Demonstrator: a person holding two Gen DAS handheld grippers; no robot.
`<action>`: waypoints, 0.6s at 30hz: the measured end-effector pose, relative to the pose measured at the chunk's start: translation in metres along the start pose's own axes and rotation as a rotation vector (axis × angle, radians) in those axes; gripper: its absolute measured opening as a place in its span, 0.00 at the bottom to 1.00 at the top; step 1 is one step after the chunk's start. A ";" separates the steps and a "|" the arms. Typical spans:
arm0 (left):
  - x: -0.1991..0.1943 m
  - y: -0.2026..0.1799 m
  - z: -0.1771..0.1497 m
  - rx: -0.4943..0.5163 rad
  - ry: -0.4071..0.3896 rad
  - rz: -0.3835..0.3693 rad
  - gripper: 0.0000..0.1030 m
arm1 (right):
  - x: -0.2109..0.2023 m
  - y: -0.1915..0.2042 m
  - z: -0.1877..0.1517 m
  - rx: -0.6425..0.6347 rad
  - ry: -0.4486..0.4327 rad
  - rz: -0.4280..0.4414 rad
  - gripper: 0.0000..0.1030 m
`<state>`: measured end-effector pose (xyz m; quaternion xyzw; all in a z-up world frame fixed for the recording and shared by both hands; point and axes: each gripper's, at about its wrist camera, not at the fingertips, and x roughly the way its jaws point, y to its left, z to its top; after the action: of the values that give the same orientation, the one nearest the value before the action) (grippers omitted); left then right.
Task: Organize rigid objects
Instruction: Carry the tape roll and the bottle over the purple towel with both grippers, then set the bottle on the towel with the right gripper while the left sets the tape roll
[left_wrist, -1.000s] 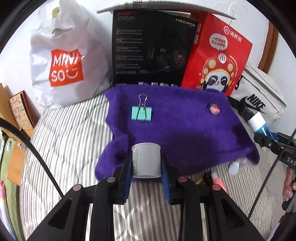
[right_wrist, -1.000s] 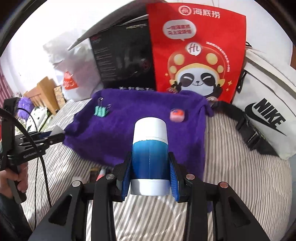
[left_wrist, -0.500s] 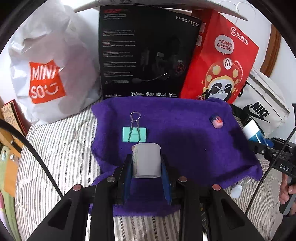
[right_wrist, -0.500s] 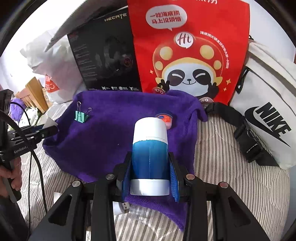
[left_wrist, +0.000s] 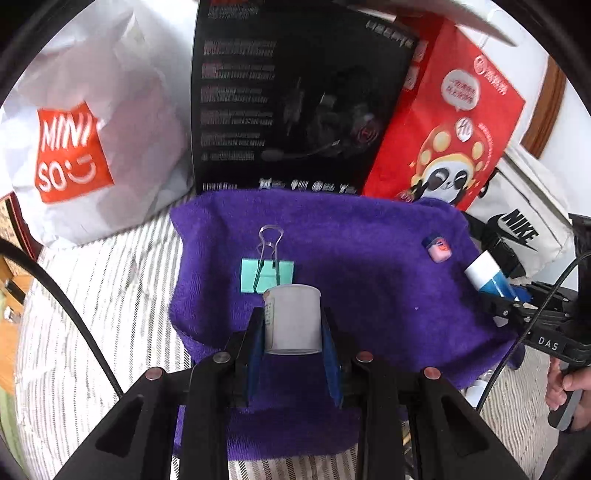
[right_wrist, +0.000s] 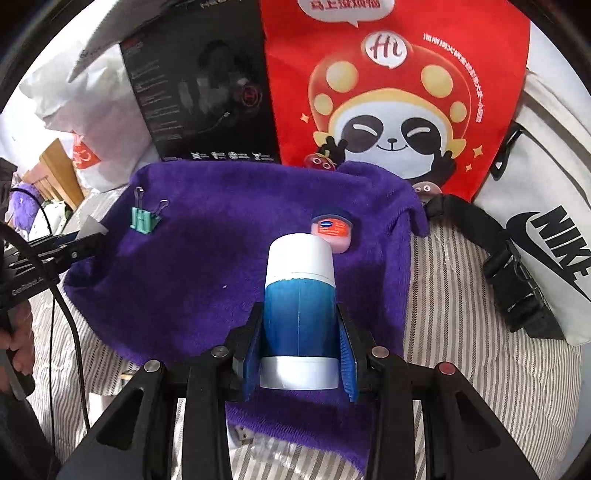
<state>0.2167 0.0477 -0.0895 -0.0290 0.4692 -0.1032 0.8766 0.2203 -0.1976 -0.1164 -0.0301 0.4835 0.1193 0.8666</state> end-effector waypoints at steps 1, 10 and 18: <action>0.005 0.000 -0.001 0.002 0.015 0.013 0.27 | 0.002 -0.001 0.001 0.000 0.001 -0.006 0.35; 0.019 -0.001 -0.002 0.031 0.027 0.032 0.27 | 0.029 -0.006 0.008 0.015 0.067 -0.024 0.35; 0.026 0.006 -0.003 0.019 0.043 0.050 0.27 | 0.040 -0.004 0.011 0.008 0.076 -0.062 0.35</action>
<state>0.2293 0.0487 -0.1131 -0.0068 0.4875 -0.0861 0.8688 0.2502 -0.1923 -0.1443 -0.0460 0.5156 0.0890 0.8510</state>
